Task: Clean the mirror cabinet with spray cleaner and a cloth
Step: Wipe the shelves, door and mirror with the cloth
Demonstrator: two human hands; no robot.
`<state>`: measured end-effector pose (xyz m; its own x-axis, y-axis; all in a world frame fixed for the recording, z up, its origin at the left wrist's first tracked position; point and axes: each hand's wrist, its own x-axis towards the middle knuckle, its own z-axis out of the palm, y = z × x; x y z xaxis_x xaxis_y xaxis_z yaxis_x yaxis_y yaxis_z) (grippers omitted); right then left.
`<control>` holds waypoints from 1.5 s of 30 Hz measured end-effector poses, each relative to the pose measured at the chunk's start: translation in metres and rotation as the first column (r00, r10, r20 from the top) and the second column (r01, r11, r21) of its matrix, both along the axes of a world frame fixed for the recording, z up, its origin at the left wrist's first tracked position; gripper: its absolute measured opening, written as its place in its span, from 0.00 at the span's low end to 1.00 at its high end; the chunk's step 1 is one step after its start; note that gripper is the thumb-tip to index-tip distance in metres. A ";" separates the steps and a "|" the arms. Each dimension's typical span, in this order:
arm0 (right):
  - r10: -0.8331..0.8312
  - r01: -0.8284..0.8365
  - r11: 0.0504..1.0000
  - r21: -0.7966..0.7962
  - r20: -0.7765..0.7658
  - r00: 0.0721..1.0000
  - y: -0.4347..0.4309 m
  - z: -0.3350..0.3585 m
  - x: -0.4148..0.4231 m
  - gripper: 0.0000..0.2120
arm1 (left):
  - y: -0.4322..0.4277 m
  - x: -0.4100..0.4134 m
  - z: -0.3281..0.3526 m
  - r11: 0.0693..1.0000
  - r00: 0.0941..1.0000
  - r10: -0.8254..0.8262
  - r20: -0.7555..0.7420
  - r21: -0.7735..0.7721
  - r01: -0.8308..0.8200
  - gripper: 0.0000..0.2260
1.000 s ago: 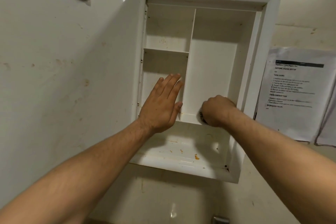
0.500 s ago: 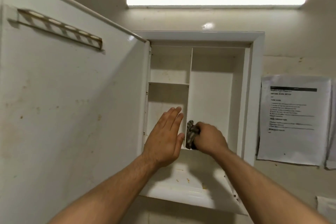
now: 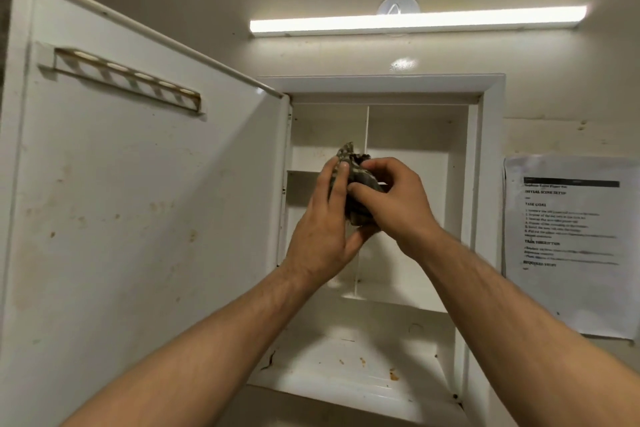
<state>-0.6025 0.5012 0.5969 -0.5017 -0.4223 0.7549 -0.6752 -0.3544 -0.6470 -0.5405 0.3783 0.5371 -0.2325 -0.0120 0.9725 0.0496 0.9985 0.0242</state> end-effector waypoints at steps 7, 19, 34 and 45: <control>0.128 -0.124 0.992 0.030 -0.244 0.961 -0.006 0.022 0.009 0.19 | -0.011 0.010 0.040 0.998 0.990 0.004 -0.143 0.063 0.005 0.39; -0.313 0.816 0.448 -0.365 -0.919 -0.240 -0.030 0.103 -0.049 0.38 | -0.053 -0.007 0.126 0.922 0.884 0.381 0.269 -0.036 -0.386 0.14; -0.432 0.721 0.608 -0.332 -0.900 -0.049 -0.054 0.084 -0.060 0.34 | -0.045 -0.012 0.160 0.947 0.799 0.275 0.535 -0.006 -0.322 0.06; -0.469 0.649 0.680 -0.340 -0.883 0.029 -0.058 0.078 -0.066 0.35 | -0.042 -0.026 0.161 0.910 0.828 0.381 0.412 -0.010 -0.414 0.05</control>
